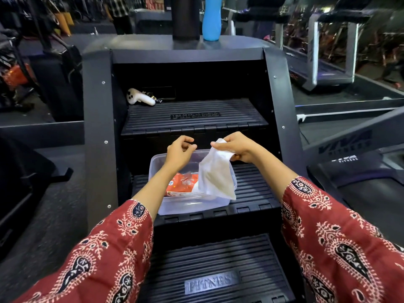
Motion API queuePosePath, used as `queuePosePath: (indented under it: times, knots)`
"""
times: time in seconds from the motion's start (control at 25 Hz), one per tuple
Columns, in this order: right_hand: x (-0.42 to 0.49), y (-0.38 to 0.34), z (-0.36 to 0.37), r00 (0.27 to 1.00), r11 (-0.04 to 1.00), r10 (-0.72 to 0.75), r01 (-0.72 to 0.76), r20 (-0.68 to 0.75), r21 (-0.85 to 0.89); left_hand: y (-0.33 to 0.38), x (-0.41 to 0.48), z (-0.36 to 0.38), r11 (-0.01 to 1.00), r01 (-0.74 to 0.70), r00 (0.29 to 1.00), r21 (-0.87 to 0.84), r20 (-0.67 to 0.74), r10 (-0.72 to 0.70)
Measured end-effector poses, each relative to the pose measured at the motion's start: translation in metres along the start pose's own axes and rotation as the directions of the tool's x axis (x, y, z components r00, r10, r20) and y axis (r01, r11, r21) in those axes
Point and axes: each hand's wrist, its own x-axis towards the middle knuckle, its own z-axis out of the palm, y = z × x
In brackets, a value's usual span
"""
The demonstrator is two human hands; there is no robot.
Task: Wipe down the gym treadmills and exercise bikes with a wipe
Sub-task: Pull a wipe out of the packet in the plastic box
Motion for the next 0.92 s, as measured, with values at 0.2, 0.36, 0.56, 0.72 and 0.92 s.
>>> queuePosePath:
  times: [0.2, 0.36, 0.56, 0.72, 0.92]
  knots:
    - [-0.004, -0.003, 0.003, 0.985, 1.000, -0.023, 0.022, 0.173, 0.009, 0.009, -0.006, -0.001, 0.965, -0.105, 0.948, -0.241, 0.269, 0.170]
    - [-0.009, -0.008, 0.002, 0.980, 0.998, -0.059, 0.054, 0.189, 0.030, 0.006, -0.004, 0.000, 0.972, -0.112, 0.978, -0.206, 0.152, 0.145]
    - [-0.005, -0.003, 0.001, 0.997, 0.968, -0.061, 0.049, 0.042, 0.246, -0.001, 0.004, -0.002, 0.970, -0.062, 0.993, -0.233, 0.084, 0.084]
    - [-0.005, -0.004, 0.002, 0.994, 0.942, -0.092, 0.070, 0.052, 0.328, -0.001, 0.007, -0.003, 0.991, -0.014, 0.999, -0.135, -0.046, 0.008]
    - [-0.007, -0.014, 0.008, 0.997, 0.942, -0.063, 0.047, 0.038, 0.332, 0.009, 0.005, -0.003, 0.996, -0.074, 0.990, -0.057, -0.126, 0.066]
